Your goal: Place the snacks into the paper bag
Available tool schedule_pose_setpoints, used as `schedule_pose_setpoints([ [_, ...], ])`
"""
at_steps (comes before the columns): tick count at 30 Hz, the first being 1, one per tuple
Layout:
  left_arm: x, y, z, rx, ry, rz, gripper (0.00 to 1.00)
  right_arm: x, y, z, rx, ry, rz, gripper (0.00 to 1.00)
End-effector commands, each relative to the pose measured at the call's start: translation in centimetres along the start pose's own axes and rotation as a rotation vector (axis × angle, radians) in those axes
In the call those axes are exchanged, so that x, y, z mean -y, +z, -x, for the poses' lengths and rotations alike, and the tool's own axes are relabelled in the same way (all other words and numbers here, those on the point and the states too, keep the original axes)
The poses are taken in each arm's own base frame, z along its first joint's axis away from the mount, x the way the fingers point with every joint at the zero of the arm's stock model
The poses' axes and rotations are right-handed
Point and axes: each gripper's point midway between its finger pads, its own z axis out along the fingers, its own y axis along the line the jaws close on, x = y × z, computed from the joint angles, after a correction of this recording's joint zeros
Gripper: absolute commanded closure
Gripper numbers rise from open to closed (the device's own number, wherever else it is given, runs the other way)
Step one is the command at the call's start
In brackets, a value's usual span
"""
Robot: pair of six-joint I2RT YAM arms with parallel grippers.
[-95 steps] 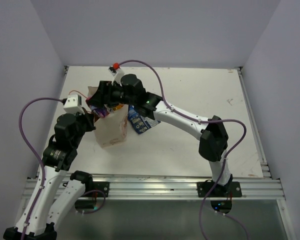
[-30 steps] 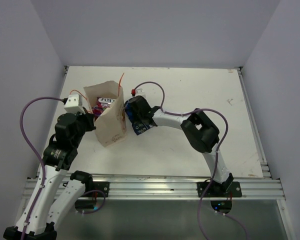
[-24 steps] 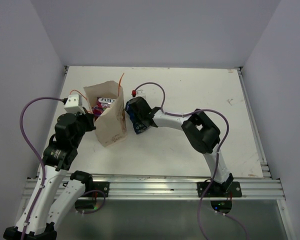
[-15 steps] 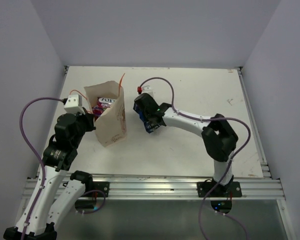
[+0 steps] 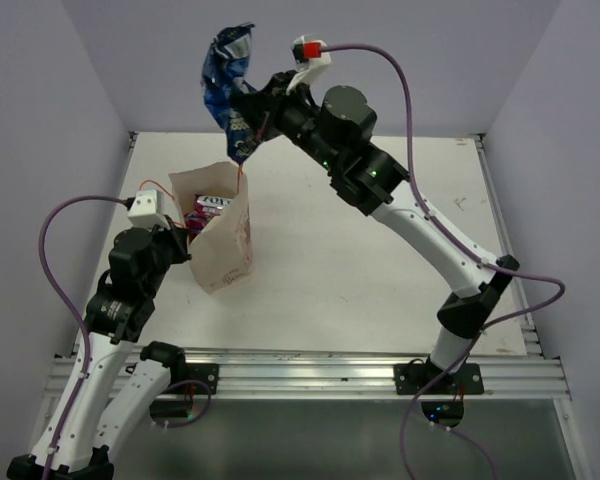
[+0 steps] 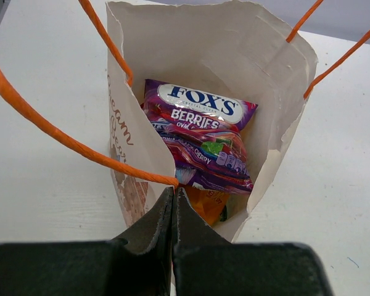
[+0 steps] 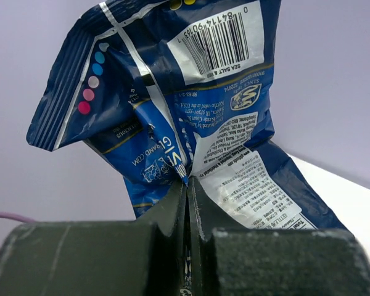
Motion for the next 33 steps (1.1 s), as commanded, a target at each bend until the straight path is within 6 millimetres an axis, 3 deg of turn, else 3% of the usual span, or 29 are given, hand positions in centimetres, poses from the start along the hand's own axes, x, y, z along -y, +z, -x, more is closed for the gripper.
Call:
schedule_pose_setpoints([
  [1,0.7,-0.1,1.5,0.06,0.012,-0.033,1.0,-5.8,3.8,-5.4,-0.112,0.162,0.33,0.99],
  [2,0.6,-0.1,1.5,0.062,0.012,-0.031,1.0,-6.6,4.3,-5.6,-0.102,0.188,0.375,0.99],
  [3,0.6,-0.2,1.5,0.063,0.012,-0.031,1.0,-7.0,5.4,-8.3,-0.153,0.237,0.405,0.99],
  [4,0.6,-0.2,1.6,0.064,0.012,-0.03,1.0,-8.4,5.6,-8.0,-0.134,0.251,0.447,0.99],
  [7,0.6,-0.2,1.6,0.067,0.013,-0.029,1.0,-9.7,6.6,-11.2,-0.18,0.286,0.458,0.99],
  [13,0.7,-0.3,1.7,0.07,0.012,-0.035,1.0,-8.9,6.3,-16.6,-0.266,0.313,0.397,1.0],
  [23,0.7,-0.5,1.7,0.073,0.012,-0.037,1.0,-5.0,4.4,-18.9,-0.311,0.148,0.195,1.0],
  [27,0.7,-0.5,1.7,0.073,0.01,-0.042,1.0,-3.2,3.1,-18.6,-0.329,0.071,0.101,0.99],
  [33,0.8,-0.5,1.7,0.073,0.01,-0.043,1.0,-1.5,1.9,-21.3,-0.413,0.022,0.054,0.99],
])
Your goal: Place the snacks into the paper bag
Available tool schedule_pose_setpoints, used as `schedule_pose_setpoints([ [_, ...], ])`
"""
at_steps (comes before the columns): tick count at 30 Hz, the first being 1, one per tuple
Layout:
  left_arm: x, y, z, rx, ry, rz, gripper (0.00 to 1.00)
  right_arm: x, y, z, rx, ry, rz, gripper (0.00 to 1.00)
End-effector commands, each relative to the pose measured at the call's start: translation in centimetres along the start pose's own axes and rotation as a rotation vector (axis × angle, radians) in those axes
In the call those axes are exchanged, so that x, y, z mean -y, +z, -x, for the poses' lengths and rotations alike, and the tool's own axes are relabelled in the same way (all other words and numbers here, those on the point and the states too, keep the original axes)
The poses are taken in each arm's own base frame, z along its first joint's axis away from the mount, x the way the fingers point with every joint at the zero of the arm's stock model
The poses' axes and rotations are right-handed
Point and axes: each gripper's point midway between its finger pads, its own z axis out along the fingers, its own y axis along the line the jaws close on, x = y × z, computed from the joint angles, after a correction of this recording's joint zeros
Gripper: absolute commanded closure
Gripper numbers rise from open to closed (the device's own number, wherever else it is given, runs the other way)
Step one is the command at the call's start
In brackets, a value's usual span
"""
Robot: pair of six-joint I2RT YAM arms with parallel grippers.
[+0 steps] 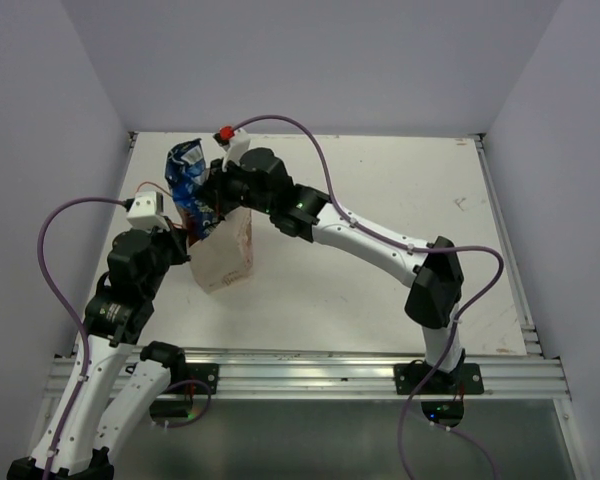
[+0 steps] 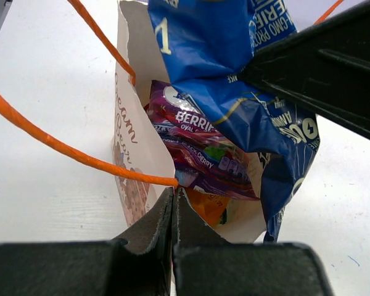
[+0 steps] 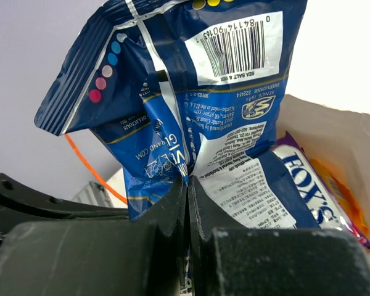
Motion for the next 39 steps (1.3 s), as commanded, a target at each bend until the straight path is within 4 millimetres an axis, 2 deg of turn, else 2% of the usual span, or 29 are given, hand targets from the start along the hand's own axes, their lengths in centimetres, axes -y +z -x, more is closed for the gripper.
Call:
schedule_pose_setpoints([
  [1,0.8,-0.2,1.6,0.066,0.004,-0.04,1.0,1.0,-1.4,0.2,-0.003,-0.059,-0.061,0.99],
  [4,0.8,-0.3,1.7,0.068,0.004,-0.04,1.0,2.4,-1.2,-1.5,-0.037,-0.079,-0.106,0.99],
  [8,0.8,-0.3,1.7,0.068,0.004,-0.043,1.0,3.8,-0.9,-2.6,-0.057,-0.095,-0.162,0.99],
  [11,0.8,-0.3,1.7,0.07,0.005,-0.044,1.0,4.1,-1.2,-2.5,-0.062,-0.117,-0.194,0.98],
  [14,0.8,-0.4,1.7,0.072,0.004,-0.041,1.0,4.0,-2.4,-2.2,-0.068,-0.164,-0.236,0.92],
  [17,0.8,-0.3,1.7,0.071,0.005,-0.044,1.0,3.6,-3.7,-1.8,-0.094,-0.223,-0.269,0.54],
  [18,0.9,-0.3,1.7,0.071,0.006,-0.046,1.0,2.9,-4.5,-1.2,-0.084,-0.241,-0.274,0.34],
  [20,0.9,-0.2,1.7,0.069,0.005,-0.047,1.0,1.6,-5.5,0.0,-0.058,-0.283,-0.254,0.21],
  [21,0.9,-0.2,1.6,0.068,0.005,-0.046,1.0,0.4,-6.6,1.7,-0.011,-0.281,-0.233,0.2],
  [23,0.9,-0.2,1.6,0.067,0.005,-0.044,1.0,-0.7,-7.7,3.8,0.04,-0.284,-0.208,0.18],
  [24,0.8,-0.2,1.6,0.066,0.004,-0.043,1.0,-2.0,-9.3,6.2,0.106,-0.278,-0.181,0.18],
  [27,0.8,-0.1,1.6,0.065,0.004,-0.039,1.0,-3.1,-11.6,9.3,0.193,-0.271,-0.17,0.14],
  [28,0.8,-0.1,1.5,0.061,0.005,-0.037,1.0,-3.3,-13.0,10.6,0.229,-0.267,-0.182,0.13],
  [29,0.8,0.0,1.6,0.061,0.003,-0.035,1.0,-3.1,-13.5,11.0,0.24,-0.264,-0.201,0.12],
  [32,0.5,0.3,1.8,0.062,0.002,-0.013,1.0,-0.9,-14.5,10.9,0.242,-0.262,-0.316,0.12],
  [35,0.7,0.6,2.5,0.074,0.0,-0.012,1.0,1.7,-13.5,8.0,0.181,-0.267,-0.405,0.12],
  [39,0.7,1.1,2.9,0.072,0.002,-0.002,1.0,3.6,-12.0,5.6,0.148,-0.254,-0.47,0.12],
])
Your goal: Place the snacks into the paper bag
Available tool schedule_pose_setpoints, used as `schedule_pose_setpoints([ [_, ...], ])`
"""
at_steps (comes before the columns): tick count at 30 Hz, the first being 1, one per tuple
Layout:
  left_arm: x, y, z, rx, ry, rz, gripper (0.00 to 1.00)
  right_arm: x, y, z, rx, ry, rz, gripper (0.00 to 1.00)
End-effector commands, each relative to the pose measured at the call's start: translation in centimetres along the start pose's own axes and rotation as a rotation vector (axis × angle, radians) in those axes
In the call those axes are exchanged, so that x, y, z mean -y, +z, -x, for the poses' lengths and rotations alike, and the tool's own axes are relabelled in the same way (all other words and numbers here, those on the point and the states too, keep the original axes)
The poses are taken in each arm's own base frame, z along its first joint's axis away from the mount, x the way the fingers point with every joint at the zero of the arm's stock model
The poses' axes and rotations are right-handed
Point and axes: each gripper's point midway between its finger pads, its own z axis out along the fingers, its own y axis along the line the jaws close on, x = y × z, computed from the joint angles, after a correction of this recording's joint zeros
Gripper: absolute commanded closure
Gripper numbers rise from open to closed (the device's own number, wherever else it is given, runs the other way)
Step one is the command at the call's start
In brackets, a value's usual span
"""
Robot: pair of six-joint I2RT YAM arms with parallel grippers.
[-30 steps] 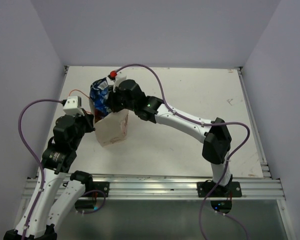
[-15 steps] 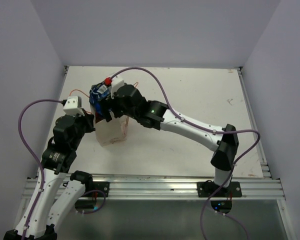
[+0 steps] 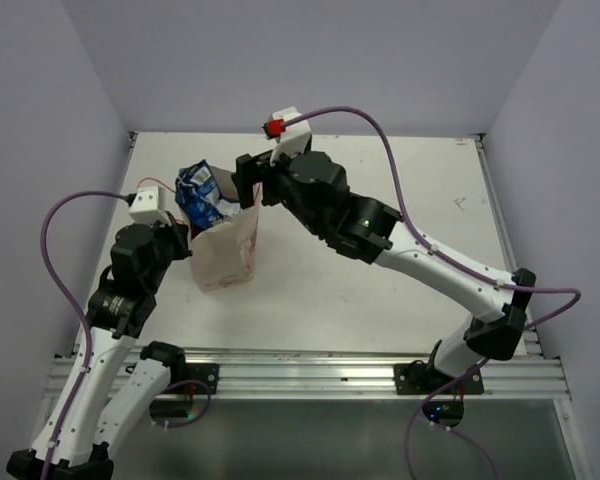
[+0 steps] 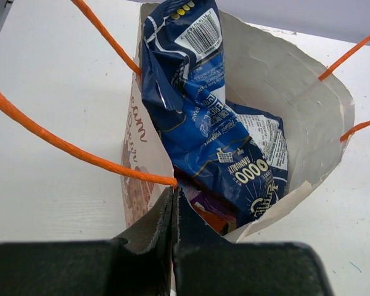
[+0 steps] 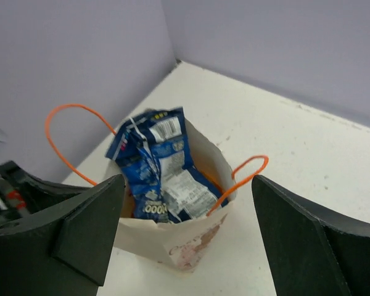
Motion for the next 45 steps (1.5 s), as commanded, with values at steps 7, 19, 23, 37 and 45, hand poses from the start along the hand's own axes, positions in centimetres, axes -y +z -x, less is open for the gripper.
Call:
schedule_pose_setpoints([
  [7,0.3,0.2,2.8,0.084,0.001,0.005,1.0,2.7,5.4,-9.8,-0.159,-0.016,-0.18,0.14],
  [19,0.5,0.3,2.6,0.082,0.006,-0.005,1.0,5.8,7.4,-14.7,-0.248,-0.027,-0.283,0.24],
  [23,0.8,0.5,2.9,0.09,0.002,-0.02,1.0,6.0,8.1,-17.5,-0.315,-0.036,-0.282,0.38],
  [37,5.4,-0.8,10.8,0.256,-0.044,-0.185,1.0,6.1,4.8,-9.6,-0.234,-0.058,-0.271,1.0],
  [45,9.3,-0.2,9.0,0.226,-0.132,-0.277,1.0,7.9,0.6,-5.2,-0.212,-0.099,-0.323,1.0],
])
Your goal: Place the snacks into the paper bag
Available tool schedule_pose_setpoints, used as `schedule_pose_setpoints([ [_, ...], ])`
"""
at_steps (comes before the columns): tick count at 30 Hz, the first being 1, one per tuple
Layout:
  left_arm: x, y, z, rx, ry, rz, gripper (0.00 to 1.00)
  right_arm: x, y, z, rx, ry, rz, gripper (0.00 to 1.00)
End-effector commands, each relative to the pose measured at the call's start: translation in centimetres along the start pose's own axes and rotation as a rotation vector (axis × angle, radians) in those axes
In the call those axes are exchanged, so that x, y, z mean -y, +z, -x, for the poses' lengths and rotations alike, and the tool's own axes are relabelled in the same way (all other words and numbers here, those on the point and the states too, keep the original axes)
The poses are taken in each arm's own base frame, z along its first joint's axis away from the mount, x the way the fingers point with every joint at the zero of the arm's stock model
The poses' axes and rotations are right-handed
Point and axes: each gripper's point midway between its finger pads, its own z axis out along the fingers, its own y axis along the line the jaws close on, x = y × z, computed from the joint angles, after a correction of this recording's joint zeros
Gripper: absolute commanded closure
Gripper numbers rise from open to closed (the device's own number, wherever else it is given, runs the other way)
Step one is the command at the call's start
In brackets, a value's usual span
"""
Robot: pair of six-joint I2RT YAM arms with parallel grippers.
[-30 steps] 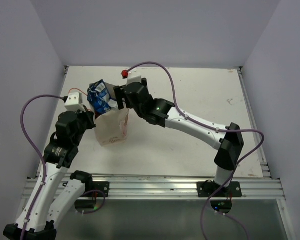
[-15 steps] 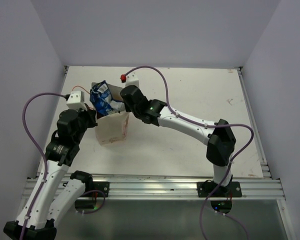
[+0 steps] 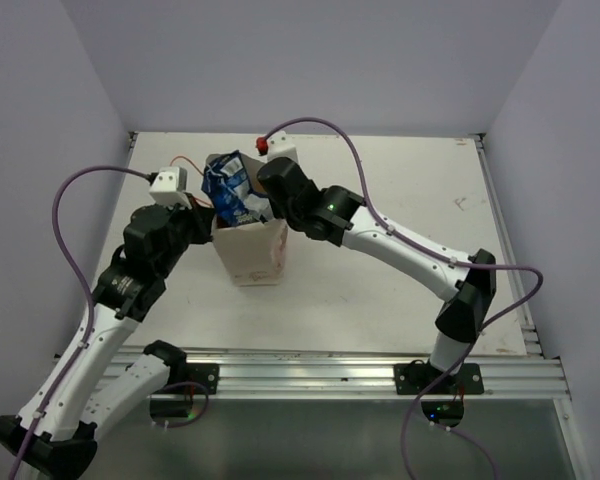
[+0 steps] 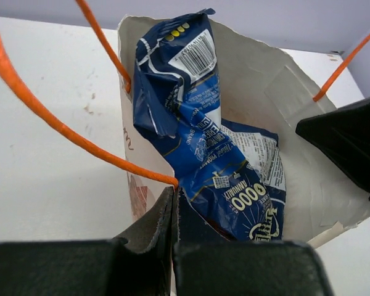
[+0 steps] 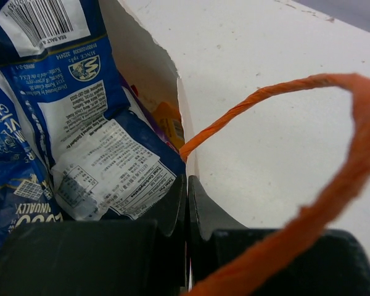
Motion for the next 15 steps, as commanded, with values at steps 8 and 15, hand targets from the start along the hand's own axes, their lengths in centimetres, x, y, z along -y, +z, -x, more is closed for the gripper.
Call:
schedule_pose_setpoints([
  [8,11.2,-0.2,1.5,0.158,-0.006,-0.103,1.0,5.6,-7.2,5.4,0.146,0.054,-0.091,1.0],
  [15,11.1,0.5,-1.3,0.141,0.022,-0.047,1.0,7.6,-6.8,1.3,0.09,0.062,-0.156,1.0],
])
